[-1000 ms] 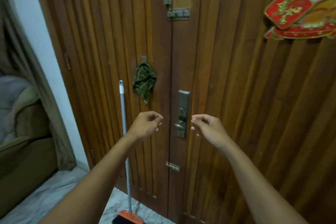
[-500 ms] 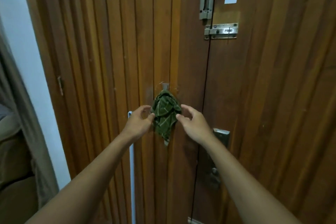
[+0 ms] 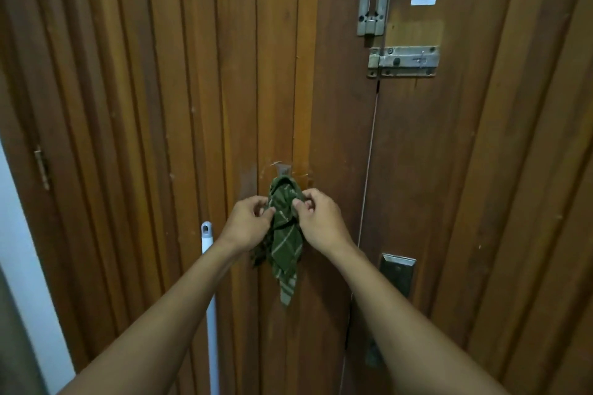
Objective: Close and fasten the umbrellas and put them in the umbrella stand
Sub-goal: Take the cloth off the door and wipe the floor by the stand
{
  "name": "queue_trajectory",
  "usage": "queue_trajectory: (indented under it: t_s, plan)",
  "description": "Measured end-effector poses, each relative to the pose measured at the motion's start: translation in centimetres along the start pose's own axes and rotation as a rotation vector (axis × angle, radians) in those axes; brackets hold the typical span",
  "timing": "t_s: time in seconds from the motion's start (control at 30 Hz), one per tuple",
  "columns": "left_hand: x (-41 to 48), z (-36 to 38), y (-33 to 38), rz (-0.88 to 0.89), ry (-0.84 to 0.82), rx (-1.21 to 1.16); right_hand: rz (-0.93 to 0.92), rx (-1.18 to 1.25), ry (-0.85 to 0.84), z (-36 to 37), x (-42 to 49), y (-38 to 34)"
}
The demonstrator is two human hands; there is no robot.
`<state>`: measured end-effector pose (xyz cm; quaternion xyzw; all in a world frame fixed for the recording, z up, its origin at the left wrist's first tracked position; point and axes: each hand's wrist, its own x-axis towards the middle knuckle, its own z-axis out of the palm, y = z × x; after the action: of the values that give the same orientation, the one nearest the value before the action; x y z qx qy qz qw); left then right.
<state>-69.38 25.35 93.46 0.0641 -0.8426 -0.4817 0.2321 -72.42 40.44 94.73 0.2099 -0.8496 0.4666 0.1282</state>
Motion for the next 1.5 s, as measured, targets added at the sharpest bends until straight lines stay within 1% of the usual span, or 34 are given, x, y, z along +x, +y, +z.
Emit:
queue_trajectory:
  t_s: [0.1, 0.17, 0.23, 0.3, 0.37, 0.43, 0.57, 0.67, 0.77, 0.9, 1.07, 1.13, 1.2, 1.27, 1.3, 1.37, 1.5]
  plan:
    - [-0.7, -1.2, 1.3, 0.088, 0.072, -0.048, -0.129, 0.107, 0.109, -1.1, -0.4, -1.3]
    - [-1.9, -1.8, 2.7, 0.185, 0.128, -0.123, -0.204, 0.208, 0.144, -2.3, -1.4, -2.1]
    - [-4.0, -2.2, 4.5, 0.226, 0.091, -0.238, -0.248, 0.264, 0.149, -4.0, -3.0, -2.4]
    - [-6.6, -1.9, 5.8, 0.200, 0.018, -0.323, -0.241, 0.264, 0.147, -5.9, -5.0, -1.9]
    - [-9.1, -1.0, 7.0, 0.184, -0.034, -0.366, -0.206, 0.240, 0.130, -7.9, -7.5, -0.6]
    - [-12.3, 0.8, 8.4, 0.154, -0.115, -0.415, -0.153, 0.224, 0.071, -10.4, -10.9, 1.0]
    - [-19.3, 6.1, 10.8, 0.056, -0.250, -0.485, -0.039, 0.343, -0.093, -15.8, -19.7, 4.9]
    - [-25.0, 10.9, 12.8, 0.035, -0.318, -0.487, 0.007, 0.402, -0.140, -20.0, -26.5, 8.2]
    - [-30.2, 16.2, 14.9, 0.010, -0.445, -0.500, 0.068, 0.411, -0.034, -24.2, -32.8, 11.2]
    - [-35.5, 23.4, 16.3, -0.106, -0.649, -0.571, 0.173, 0.396, 0.142, -29.6, -39.6, 15.8]
    - [-40.5, 32.3, 17.1, -0.224, -0.800, -0.555, 0.361, 0.365, 0.295, -34.5, -46.6, 20.4]
    - [-42.2, 35.8, 16.9, -0.258, -0.879, -0.540, 0.439, 0.331, 0.325, -35.7, -49.1, 22.3]
    - [-43.9, 39.3, 16.2, -0.289, -0.959, -0.539, 0.524, 0.357, 0.345, -36.5, -51.5, 24.5]
    - [-45.7, 42.6, 15.4, -0.354, -1.001, -0.542, 0.584, 0.358, 0.313, -36.7, -54.2, 26.9]
    - [-46.7, 44.2, 14.9, -0.394, -1.024, -0.542, 0.613, 0.336, 0.299, -36.7, -55.5, 28.0]
    - [-48.9, 47.3, 13.7, -0.458, -1.077, -0.533, 0.660, 0.205, 0.286, -36.6, -57.9, 30.7]
    - [-53.7, 52.6, 10.0, -0.545, -1.153, -0.503, 0.722, 0.069, 0.346, -35.8, -63.1, 37.1]
